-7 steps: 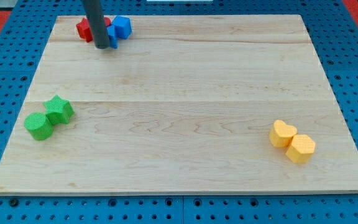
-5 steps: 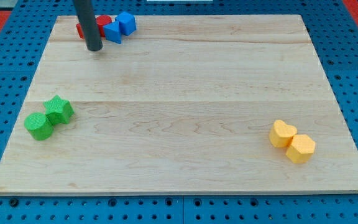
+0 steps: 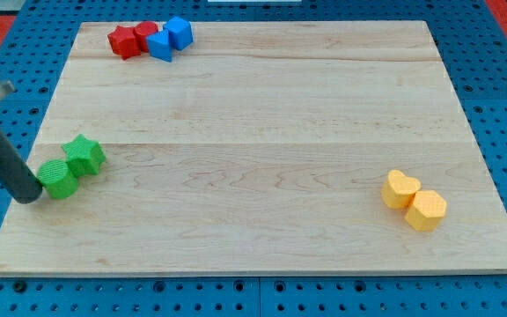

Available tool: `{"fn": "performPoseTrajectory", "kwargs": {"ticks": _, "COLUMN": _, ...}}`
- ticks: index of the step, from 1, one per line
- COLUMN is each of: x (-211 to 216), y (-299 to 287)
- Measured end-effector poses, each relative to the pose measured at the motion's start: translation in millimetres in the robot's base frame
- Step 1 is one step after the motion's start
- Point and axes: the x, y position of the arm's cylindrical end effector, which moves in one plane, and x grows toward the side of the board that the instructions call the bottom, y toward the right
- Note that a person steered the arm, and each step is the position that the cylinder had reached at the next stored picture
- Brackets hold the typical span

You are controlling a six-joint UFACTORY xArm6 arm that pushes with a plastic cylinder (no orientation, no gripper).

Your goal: Slide the green circle slightly right

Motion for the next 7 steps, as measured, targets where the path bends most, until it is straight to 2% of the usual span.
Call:
{"fn": "performPoseTrajectory", "kwargs": {"ticks": 3, "x": -10.3, "y": 22.1}}
{"fn": "performPoseTrajectory", "kwargs": {"ticks": 6, "x": -25.5, "y": 5.3}}
{"fn": "performPoseTrajectory", "kwargs": {"ticks": 7, "x": -37.8, "y": 26.0}}
